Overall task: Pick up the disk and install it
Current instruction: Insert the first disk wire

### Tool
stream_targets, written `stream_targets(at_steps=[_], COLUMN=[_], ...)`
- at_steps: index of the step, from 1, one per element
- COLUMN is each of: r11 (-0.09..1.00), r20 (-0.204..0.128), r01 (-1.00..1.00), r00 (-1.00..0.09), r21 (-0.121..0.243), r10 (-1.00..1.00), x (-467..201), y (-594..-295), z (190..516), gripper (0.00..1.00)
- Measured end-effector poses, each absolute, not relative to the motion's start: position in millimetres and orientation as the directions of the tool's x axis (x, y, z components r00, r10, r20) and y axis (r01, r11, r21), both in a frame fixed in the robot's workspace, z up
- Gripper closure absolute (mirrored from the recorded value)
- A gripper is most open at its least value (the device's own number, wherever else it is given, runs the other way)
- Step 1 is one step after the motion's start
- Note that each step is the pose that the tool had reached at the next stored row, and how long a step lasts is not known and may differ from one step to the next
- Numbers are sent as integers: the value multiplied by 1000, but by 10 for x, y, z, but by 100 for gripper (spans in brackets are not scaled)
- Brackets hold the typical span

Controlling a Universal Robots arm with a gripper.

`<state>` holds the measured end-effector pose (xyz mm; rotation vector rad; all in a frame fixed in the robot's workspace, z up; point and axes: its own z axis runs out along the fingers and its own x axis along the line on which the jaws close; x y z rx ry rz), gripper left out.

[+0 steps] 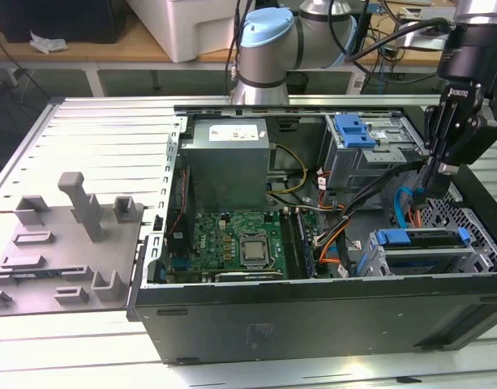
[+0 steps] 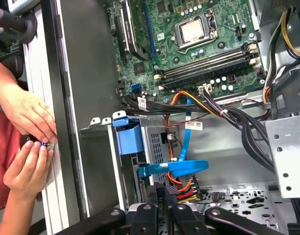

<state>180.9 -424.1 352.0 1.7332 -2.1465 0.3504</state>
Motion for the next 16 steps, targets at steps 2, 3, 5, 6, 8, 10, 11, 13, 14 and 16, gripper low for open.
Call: stream_targets(at_steps=[2,3,5,6,8,10,11,13,14,16], r11=[214,213,213,213,213,211,209,209,209,208], r20=[417,415,415,415,397,355,330,325,325,322], r01=[-976,-976,-976,-976,-976,-976,-976,-976,-976,-977], r00=[-181,-180,-180,-180,-181,-180,-180,-180,-180,-180], r21=[33,34,34,34,38,48,54,55,55,54], r10=[-891,-892,-892,-892,-900,-917,-927,-928,-929,-929], x=[1808,1808,1807,1807,1807,1807,1808,1808,1808,1807], y=[-4255,-4259,-4259,-4260,-4281,-4325,-4358,-4373,-4383,-4415], z=[3521,3521,3521,3522,3522,3521,3523,3534,3543,3559], gripper=[82,82,82,82,82,82,82,82,82,82])
